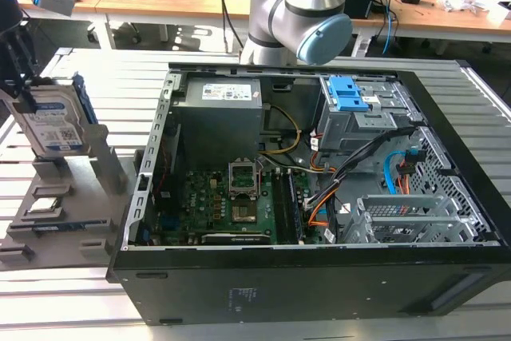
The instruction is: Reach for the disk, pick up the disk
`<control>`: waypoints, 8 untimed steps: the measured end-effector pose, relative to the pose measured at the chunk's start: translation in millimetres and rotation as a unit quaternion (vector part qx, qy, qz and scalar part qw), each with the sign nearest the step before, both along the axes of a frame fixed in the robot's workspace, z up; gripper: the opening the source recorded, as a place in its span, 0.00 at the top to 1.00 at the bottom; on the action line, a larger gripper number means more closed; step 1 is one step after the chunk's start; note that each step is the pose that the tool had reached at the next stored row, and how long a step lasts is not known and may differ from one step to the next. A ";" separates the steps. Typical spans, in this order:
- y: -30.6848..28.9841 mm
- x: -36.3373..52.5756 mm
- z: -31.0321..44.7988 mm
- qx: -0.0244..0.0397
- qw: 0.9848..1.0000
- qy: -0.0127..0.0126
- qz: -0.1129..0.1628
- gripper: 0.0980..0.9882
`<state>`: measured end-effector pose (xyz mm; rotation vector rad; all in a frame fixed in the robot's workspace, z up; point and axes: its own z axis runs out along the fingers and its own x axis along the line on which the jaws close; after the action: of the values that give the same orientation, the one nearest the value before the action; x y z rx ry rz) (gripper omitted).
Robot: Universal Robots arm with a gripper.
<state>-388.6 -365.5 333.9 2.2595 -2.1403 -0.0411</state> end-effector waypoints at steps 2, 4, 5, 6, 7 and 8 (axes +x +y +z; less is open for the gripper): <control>0.0 0.1 3.3 0.000 1.000 0.000 0.000 0.70; 0.0 0.1 6.7 0.000 1.000 0.000 0.000 0.70; 0.0 0.2 8.8 0.000 1.000 0.000 0.000 0.70; 0.0 0.2 10.1 0.000 1.000 0.000 0.000 0.70; 0.0 0.2 11.4 0.000 1.000 0.000 0.000 0.70; 0.0 0.2 12.6 0.000 1.000 0.000 0.000 0.70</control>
<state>-388.3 -365.5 346.5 2.2595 -2.1402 -0.0411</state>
